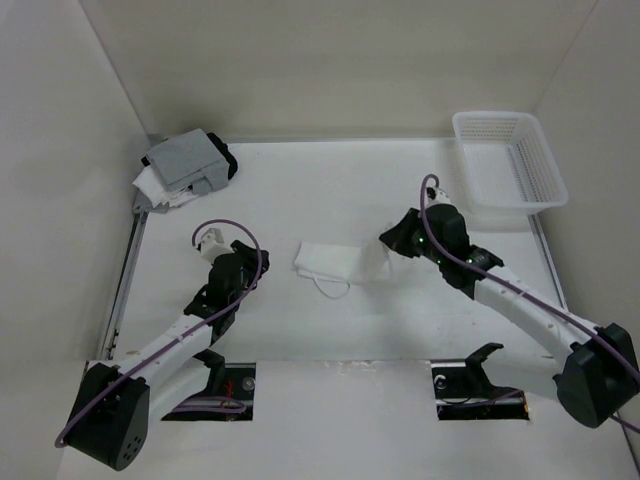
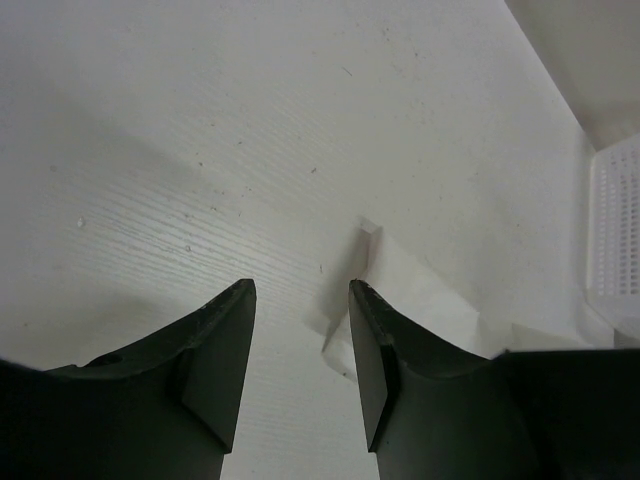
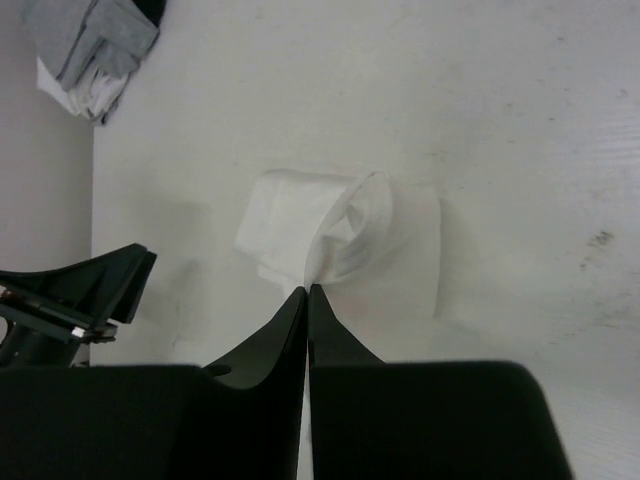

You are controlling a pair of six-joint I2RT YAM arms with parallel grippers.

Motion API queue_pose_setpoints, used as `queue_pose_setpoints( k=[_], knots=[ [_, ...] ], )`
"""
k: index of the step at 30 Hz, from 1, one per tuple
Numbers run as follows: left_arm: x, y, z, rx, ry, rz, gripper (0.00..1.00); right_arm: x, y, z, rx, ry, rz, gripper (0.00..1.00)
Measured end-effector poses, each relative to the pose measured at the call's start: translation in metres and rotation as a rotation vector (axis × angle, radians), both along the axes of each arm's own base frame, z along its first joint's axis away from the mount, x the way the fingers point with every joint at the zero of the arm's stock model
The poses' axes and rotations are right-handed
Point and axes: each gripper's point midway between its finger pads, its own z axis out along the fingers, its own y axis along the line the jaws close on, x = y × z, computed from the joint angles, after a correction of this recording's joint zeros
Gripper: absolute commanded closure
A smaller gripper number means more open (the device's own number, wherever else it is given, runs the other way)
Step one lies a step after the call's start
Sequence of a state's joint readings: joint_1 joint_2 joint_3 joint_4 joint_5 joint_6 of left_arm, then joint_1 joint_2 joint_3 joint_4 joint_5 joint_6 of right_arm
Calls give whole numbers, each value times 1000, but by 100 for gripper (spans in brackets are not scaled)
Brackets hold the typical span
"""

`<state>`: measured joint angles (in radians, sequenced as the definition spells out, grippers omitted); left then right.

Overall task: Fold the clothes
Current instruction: Fold the tank top

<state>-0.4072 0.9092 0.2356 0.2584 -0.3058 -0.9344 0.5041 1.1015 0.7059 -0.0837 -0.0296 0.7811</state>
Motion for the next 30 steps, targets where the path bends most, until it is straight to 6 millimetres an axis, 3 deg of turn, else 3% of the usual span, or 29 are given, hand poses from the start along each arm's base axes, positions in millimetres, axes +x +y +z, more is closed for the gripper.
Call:
queue_pose_setpoints(
  k=[5,19,22,26,30],
  knots=[
    [0,-2,0,-3,-1,-9,58,10,44,15,-41,5,74,96],
    [6,-6,14,-43,-51,-33,57,43,167,-21,-161,145,194,97],
    [8,-3,18,-52,-63,-28,57,40,189,-34,-166,171,215,84],
    [10,5,19,-62,-73,-9,57,24,207,-57,-175,222,239,76],
    [11,10,22,-68,-86,3,57,9,221,-59,-152,242,277,64]
  ],
)
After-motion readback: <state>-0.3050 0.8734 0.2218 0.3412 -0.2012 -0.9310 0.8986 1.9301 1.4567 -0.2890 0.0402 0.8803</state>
